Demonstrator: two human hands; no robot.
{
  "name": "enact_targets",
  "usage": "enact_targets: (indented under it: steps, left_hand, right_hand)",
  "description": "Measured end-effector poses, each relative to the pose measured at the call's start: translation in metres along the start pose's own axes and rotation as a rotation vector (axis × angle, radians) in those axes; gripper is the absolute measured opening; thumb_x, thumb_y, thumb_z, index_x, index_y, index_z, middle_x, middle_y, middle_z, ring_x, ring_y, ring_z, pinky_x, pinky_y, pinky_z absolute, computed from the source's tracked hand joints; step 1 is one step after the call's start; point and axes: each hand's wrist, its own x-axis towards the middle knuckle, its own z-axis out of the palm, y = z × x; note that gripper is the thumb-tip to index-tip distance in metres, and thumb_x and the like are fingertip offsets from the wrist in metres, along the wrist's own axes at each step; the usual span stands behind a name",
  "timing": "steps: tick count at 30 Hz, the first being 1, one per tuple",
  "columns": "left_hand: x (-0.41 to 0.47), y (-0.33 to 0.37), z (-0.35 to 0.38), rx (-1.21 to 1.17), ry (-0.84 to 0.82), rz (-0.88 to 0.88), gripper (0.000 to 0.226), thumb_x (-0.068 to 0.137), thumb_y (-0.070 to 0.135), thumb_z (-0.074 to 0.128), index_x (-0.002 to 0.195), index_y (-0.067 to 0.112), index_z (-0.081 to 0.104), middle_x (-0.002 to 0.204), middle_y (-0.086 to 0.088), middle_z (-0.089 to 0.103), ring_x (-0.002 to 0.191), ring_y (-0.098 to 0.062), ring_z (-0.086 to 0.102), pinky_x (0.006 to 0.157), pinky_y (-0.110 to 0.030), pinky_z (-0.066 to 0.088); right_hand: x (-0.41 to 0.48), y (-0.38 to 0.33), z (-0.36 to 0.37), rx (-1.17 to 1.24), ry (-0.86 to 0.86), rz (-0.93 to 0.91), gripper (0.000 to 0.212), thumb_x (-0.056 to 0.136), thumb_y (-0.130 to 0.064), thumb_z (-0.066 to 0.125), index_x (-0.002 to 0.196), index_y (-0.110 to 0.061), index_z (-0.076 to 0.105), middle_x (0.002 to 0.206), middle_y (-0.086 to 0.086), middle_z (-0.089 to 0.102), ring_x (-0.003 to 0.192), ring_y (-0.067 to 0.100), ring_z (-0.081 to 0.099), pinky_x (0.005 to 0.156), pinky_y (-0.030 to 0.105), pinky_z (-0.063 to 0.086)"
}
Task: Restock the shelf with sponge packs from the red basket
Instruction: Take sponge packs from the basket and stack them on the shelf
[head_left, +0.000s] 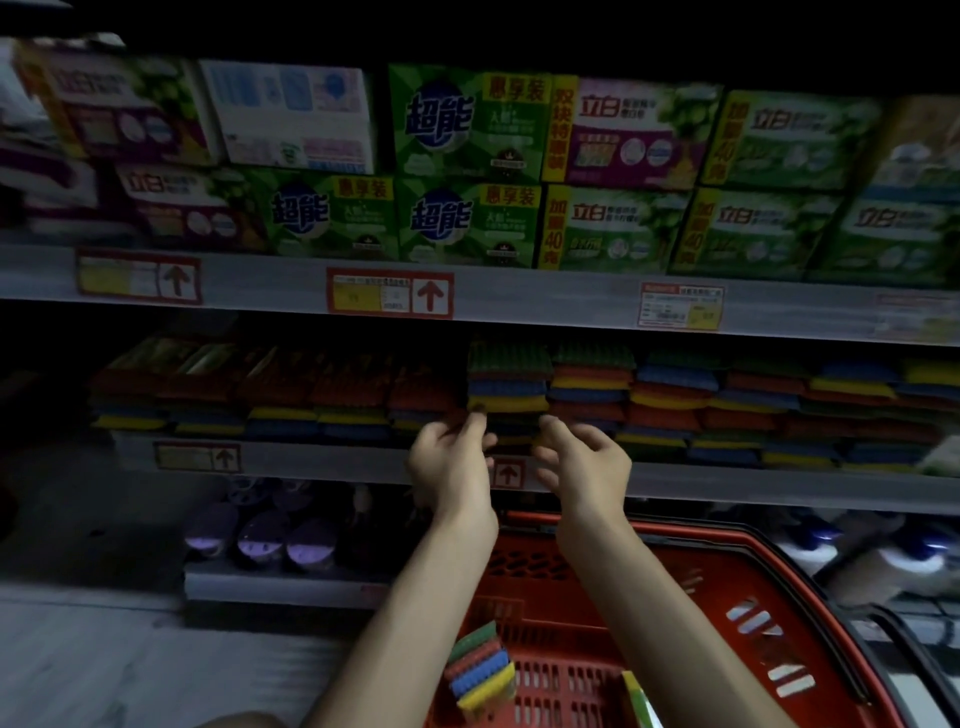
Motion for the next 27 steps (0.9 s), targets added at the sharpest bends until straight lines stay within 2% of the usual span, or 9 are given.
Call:
enact_targets:
  steps: [6,11,15,18,20,21,23,25,27]
  left_hand:
    - [0.004,-0.002,0.0,-0.01,-0.039,-0.041,0.016,0.094,0.014,0.071,0.079,0.013,0.067,0.059,0.008,0.071,0.076,-0.011,0.075,0.051,-0.022,0.047]
    - [0.008,0.001,0.002,0.043,-0.061,-0.018,0.025,0.096,0.013,0.067,0.071,0.016,0.064,0.053,0.011,0.068,0.072,-0.014,0.072,0.058,-0.028,0.046]
    - [0.011,0.003,0.003,0.063,-0.06,-0.025,0.022,0.097,0.012,0.064,0.076,0.014,0.059,0.05,0.017,0.066,0.073,-0.015,0.073,0.059,-0.029,0.046]
    - [0.013,0.004,0.003,0.072,-0.064,-0.017,0.023,0.096,0.011,0.064,0.074,0.012,0.057,0.05,0.015,0.066,0.072,-0.016,0.074,0.064,-0.03,0.047]
    - [0.013,0.006,0.004,0.072,-0.051,-0.02,0.027,0.096,0.01,0.064,0.072,0.011,0.052,0.047,0.015,0.064,0.069,-0.017,0.069,0.062,-0.03,0.045]
    - [0.013,0.006,0.004,0.07,-0.039,-0.025,0.027,0.096,0.01,0.063,0.072,0.01,0.05,0.045,0.015,0.062,0.069,-0.018,0.065,0.057,-0.029,0.043]
    - [0.014,0.007,0.005,0.052,-0.028,-0.033,0.027,0.096,0.008,0.062,0.074,0.01,0.048,0.041,0.013,0.059,0.068,-0.02,0.06,0.048,-0.025,0.039]
    - [0.014,0.007,0.006,0.036,-0.026,-0.044,0.025,0.096,0.009,0.063,0.074,0.009,0.051,0.042,0.011,0.061,0.067,-0.02,0.06,0.047,-0.025,0.039]
    - [0.016,0.006,0.006,0.029,-0.028,-0.047,0.018,0.096,0.01,0.063,0.08,0.007,0.055,0.044,0.01,0.062,0.067,-0.022,0.063,0.052,-0.028,0.04]
  right_hand:
    - [0.003,0.004,0.009,0.059,-0.021,0.082,0.016,0.091,-0.023,0.076,0.09,-0.008,0.07,0.086,0.008,0.075,0.078,0.018,0.073,0.066,0.029,0.057]
    - [-0.002,-0.001,0.014,0.049,-0.042,0.082,0.054,0.095,-0.017,0.071,0.142,0.002,0.05,0.086,0.01,0.071,0.093,0.029,0.074,0.085,0.043,0.059]
    - [0.004,0.002,0.02,0.08,-0.057,0.08,0.072,0.097,-0.017,0.068,0.157,-0.003,0.03,0.084,0.005,0.069,0.075,0.017,0.068,0.089,0.042,0.058]
    - [0.007,0.003,0.021,0.131,-0.048,0.091,0.057,0.097,-0.012,0.067,0.146,0.003,0.042,0.082,0.007,0.069,0.068,0.016,0.063,0.077,0.036,0.054]
    - [0.01,0.002,0.02,0.131,-0.04,0.099,0.021,0.096,-0.008,0.066,0.113,0.002,0.057,0.077,0.007,0.066,0.07,0.018,0.064,0.069,0.033,0.051]
    - [0.009,0.0,0.021,0.124,-0.04,0.099,0.011,0.096,-0.007,0.066,0.096,-0.004,0.055,0.076,0.008,0.065,0.072,0.019,0.065,0.067,0.033,0.05]
    - [0.012,0.0,0.021,0.108,-0.028,0.097,0.022,0.095,-0.006,0.066,0.08,-0.01,0.051,0.074,0.008,0.065,0.071,0.018,0.064,0.061,0.03,0.048]
    - [0.013,0.0,0.02,0.098,-0.027,0.076,0.019,0.095,-0.006,0.066,0.081,-0.013,0.055,0.075,0.009,0.066,0.068,0.018,0.062,0.059,0.029,0.045]
    - [0.013,0.0,0.018,0.095,-0.023,0.062,0.016,0.094,-0.009,0.069,0.103,0.0,0.06,0.084,0.016,0.071,0.074,0.022,0.062,0.066,0.034,0.046]
